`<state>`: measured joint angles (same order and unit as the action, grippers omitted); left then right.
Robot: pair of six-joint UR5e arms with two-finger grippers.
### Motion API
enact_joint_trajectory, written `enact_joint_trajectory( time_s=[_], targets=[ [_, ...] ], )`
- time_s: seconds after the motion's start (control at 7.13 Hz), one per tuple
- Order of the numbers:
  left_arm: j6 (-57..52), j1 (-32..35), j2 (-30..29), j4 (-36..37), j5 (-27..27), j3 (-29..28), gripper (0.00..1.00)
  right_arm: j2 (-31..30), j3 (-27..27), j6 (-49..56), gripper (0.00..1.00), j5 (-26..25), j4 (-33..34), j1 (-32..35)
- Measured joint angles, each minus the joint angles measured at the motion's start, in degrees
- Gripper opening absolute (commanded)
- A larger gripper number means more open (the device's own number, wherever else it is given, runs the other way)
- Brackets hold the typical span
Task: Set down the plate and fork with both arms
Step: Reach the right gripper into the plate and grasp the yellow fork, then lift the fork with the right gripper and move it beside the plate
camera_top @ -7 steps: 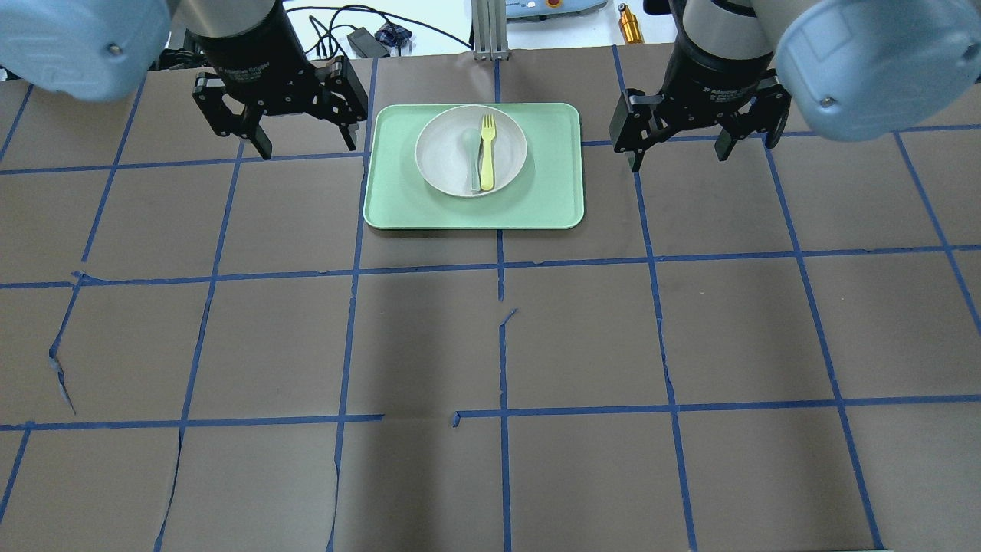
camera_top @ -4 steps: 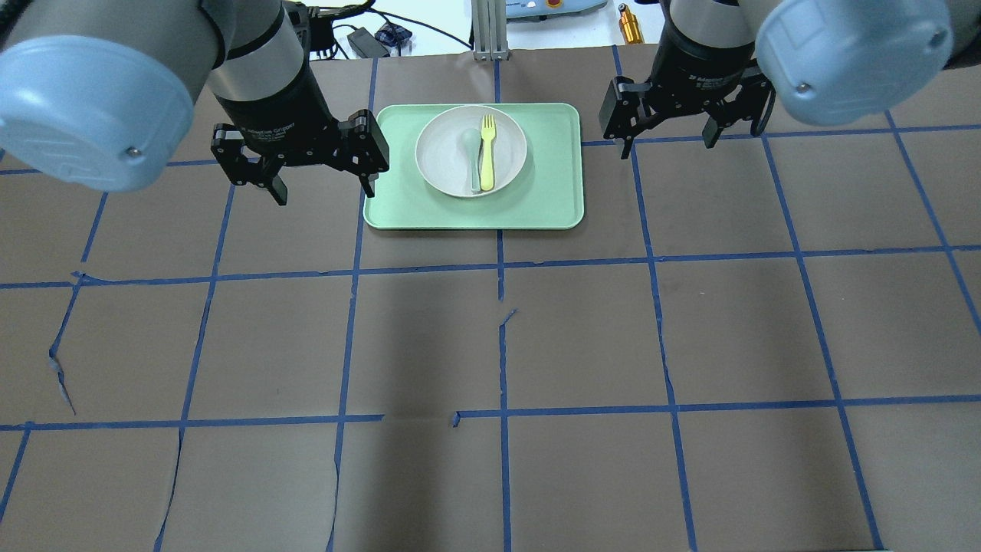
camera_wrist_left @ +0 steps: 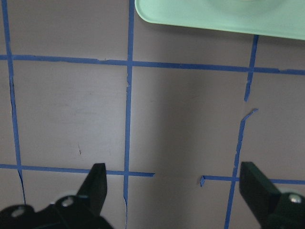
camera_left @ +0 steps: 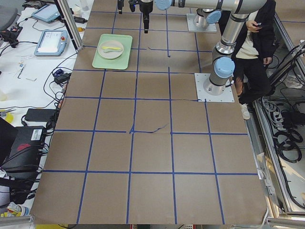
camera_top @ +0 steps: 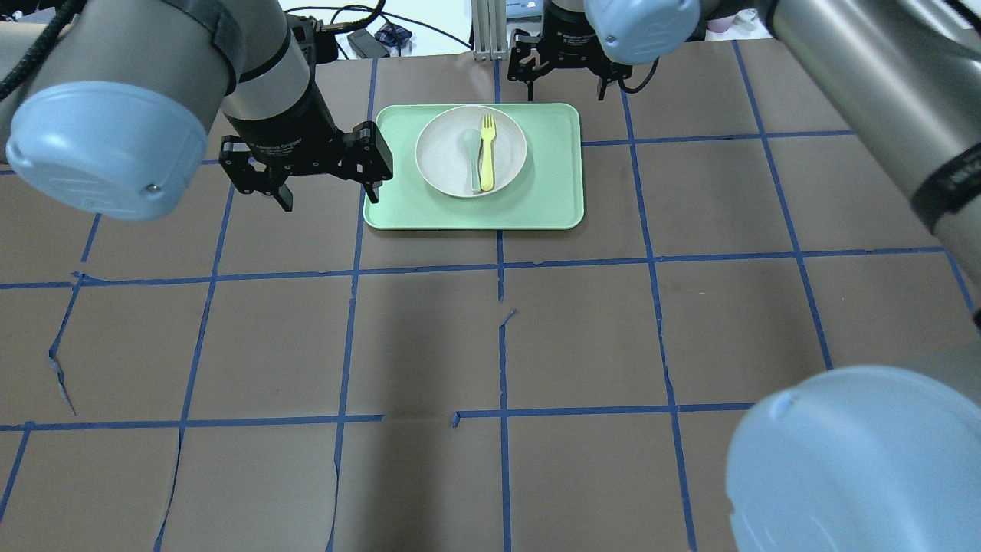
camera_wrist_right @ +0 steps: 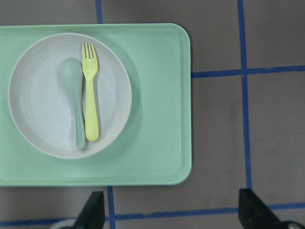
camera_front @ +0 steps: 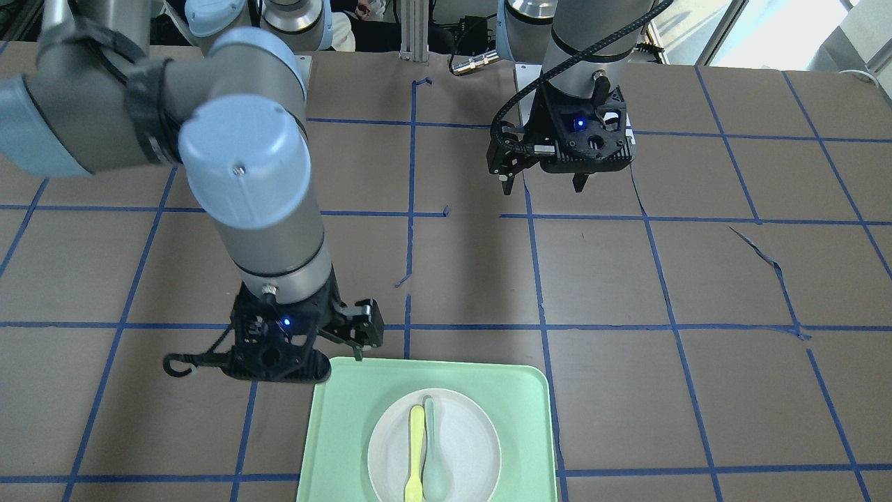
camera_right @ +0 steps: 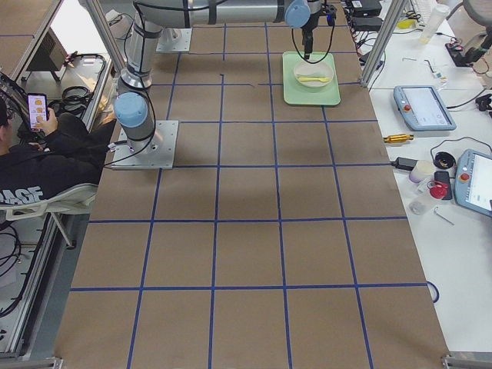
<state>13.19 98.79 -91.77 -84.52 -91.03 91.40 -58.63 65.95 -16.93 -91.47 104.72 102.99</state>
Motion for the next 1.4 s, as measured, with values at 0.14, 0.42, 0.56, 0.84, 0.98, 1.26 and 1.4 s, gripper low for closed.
enact_joint_trajectory(
  time_s=[0.14, 0.42, 0.56, 0.84, 0.98, 1.26, 1.4],
  targets=[
    [0.4, 0.0, 0.0, 0.9, 0.1, 0.4, 1.0, 4.9, -1.0, -2.8, 0.94, -0.3, 4.3, 1.5],
    [0.7, 0.0, 0.0, 1.5, 0.2, 0.6, 1.0, 11.8, -1.5, -5.9, 0.69, -0.3, 11.3, 4.0],
    [0.7, 0.0, 0.0, 1.6, 0.2, 0.6, 1.0, 13.8, -1.6, -6.6, 0.66, 0.1, 13.8, 4.6],
    [0.7, 0.0, 0.0, 1.6, 0.2, 0.7, 1.0, 16.0, -2.0, -6.1, 0.49, 0.4, 16.7, 4.9],
    [0.7, 0.0, 0.0, 1.6, 0.2, 0.7, 1.0, 16.7, -2.1, -5.8, 0.49, 0.5, 17.2, 4.9],
    [0.7, 0.0, -0.1, 1.6, 0.2, 0.7, 1.0, 18.2, -3.4, -5.5, 0.49, 0.6, 17.5, 4.9],
    [0.7, 0.0, -0.1, 1.6, 0.2, 0.7, 1.0, 18.9, -4.0, -5.5, 0.49, 0.6, 17.6, 4.9]
  ],
)
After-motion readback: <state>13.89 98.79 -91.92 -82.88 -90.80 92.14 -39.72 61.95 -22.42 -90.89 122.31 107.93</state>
